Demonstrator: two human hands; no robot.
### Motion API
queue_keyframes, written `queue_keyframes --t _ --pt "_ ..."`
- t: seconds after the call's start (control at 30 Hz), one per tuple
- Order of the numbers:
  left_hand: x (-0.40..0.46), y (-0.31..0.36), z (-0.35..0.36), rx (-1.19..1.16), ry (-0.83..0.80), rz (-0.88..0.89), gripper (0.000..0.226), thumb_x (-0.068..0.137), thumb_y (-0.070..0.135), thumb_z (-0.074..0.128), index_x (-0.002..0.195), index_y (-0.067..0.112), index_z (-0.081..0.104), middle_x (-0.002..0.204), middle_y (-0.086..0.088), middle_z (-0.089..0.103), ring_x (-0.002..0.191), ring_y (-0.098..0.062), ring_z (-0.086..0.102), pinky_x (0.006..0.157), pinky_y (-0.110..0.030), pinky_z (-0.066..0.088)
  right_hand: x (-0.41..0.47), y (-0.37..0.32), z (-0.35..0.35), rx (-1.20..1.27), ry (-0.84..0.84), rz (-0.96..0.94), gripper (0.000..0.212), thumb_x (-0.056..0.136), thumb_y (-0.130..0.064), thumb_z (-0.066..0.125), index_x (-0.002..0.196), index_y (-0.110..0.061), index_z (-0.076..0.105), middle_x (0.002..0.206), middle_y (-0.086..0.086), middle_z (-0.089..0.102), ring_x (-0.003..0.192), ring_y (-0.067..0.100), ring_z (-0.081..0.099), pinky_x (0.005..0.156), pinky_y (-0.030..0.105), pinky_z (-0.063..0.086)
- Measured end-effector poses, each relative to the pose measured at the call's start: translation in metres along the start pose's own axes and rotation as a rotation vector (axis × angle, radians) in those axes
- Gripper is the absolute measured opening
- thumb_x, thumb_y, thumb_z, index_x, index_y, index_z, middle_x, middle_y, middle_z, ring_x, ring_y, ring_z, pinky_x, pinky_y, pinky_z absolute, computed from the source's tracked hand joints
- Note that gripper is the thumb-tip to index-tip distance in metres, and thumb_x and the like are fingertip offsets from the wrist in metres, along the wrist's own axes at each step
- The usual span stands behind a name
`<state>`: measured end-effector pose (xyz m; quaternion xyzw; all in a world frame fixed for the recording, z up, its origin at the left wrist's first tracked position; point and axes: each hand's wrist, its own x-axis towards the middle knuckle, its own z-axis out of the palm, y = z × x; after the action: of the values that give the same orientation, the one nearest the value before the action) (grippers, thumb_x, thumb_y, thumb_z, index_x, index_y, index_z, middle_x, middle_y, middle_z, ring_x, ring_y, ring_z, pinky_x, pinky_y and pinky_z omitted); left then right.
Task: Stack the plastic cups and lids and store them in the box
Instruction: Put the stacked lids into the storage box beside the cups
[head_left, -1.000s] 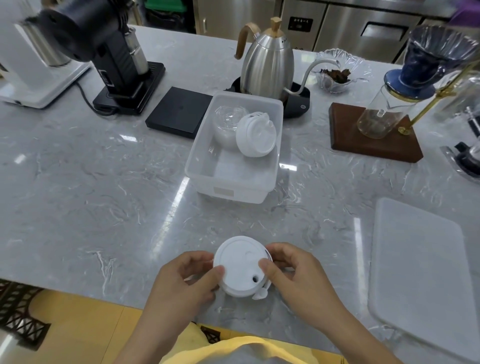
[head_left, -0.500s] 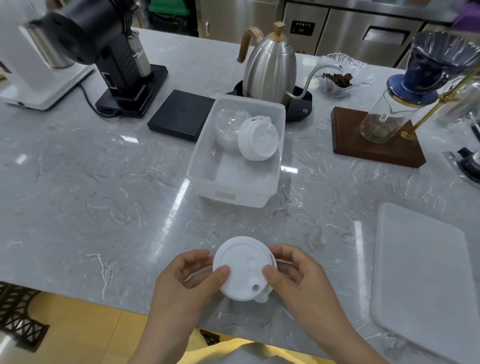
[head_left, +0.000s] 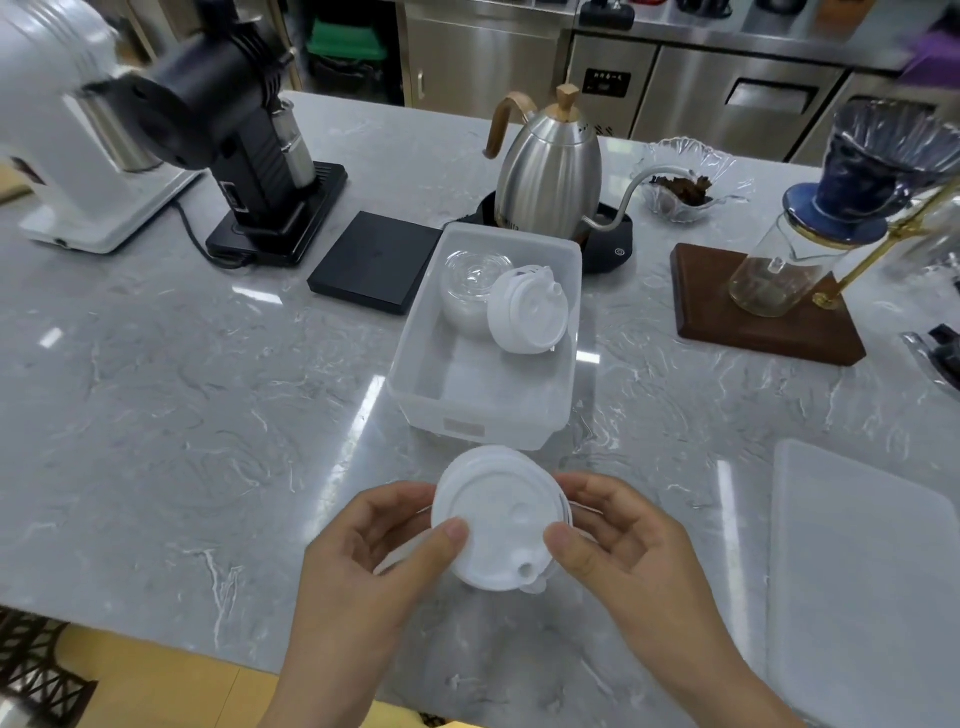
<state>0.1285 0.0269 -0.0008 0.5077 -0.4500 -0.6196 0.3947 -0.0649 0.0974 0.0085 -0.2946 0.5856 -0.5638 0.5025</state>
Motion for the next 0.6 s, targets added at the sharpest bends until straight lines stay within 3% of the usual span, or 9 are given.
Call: queue_keyframes --t 0.1,0.17,0.4,0.5,0.6 --pt "0.013 0.022 0.006 0.026 -0.020 0.093 0.036 0.059 0.028 0.096 0.090 0.021 0.079 0.095 -0.002 0.081 0.094 -0.017 0.076 0.074 -0.018 0.057 0.014 -0.017 0.005 -0.022 0.005 -0.077 0.040 0.071 -0.013 0.077 0.110 -0.011 0.069 0.106 0.000 0.077 0.099 0.015 0.073 0.081 0.020 0.056" --pt "0.028 0.040 0.012 0.052 -0.016 0.150 0.029 0.064 0.028 0.086 0.091 0.021 0.078 0.093 0.001 0.081 0.092 -0.015 0.076 0.074 -0.017 0.057 0.031 -0.030 0.009 -0.065 0.017 -0.135 0.041 0.070 -0.019 0.076 0.111 -0.015 0.069 0.107 0.000 0.077 0.100 0.016 0.073 0.085 0.025 0.057" --pt "0.099 0.082 0.028 0.347 -0.070 0.231 0.012 0.090 0.023 0.072 0.100 0.029 0.075 0.088 0.005 0.082 0.085 -0.013 0.077 0.084 -0.036 0.058 0.103 -0.064 0.013 -0.394 0.021 -0.226 0.034 0.086 -0.027 0.075 0.118 -0.030 0.067 0.094 0.000 0.077 0.087 0.012 0.074 0.081 0.027 0.057" --pt "0.124 0.088 0.037 0.497 -0.103 0.208 0.014 0.092 0.027 0.066 0.104 0.035 0.071 0.086 0.006 0.080 0.076 -0.008 0.072 0.074 -0.032 0.055 0.128 -0.065 0.013 -0.601 -0.020 -0.154 0.035 0.087 -0.035 0.071 0.121 -0.036 0.061 0.087 -0.002 0.075 0.081 0.013 0.073 0.078 0.030 0.057" --pt "0.141 0.089 0.044 0.699 -0.180 0.194 0.025 0.096 0.030 0.058 0.118 0.034 0.068 0.082 0.003 0.077 0.075 -0.011 0.068 0.065 -0.027 0.047 0.144 -0.066 0.011 -0.734 -0.071 -0.076 0.029 0.088 -0.041 0.065 0.116 -0.038 0.056 0.083 0.008 0.076 0.082 0.024 0.073 0.081 0.045 0.059"
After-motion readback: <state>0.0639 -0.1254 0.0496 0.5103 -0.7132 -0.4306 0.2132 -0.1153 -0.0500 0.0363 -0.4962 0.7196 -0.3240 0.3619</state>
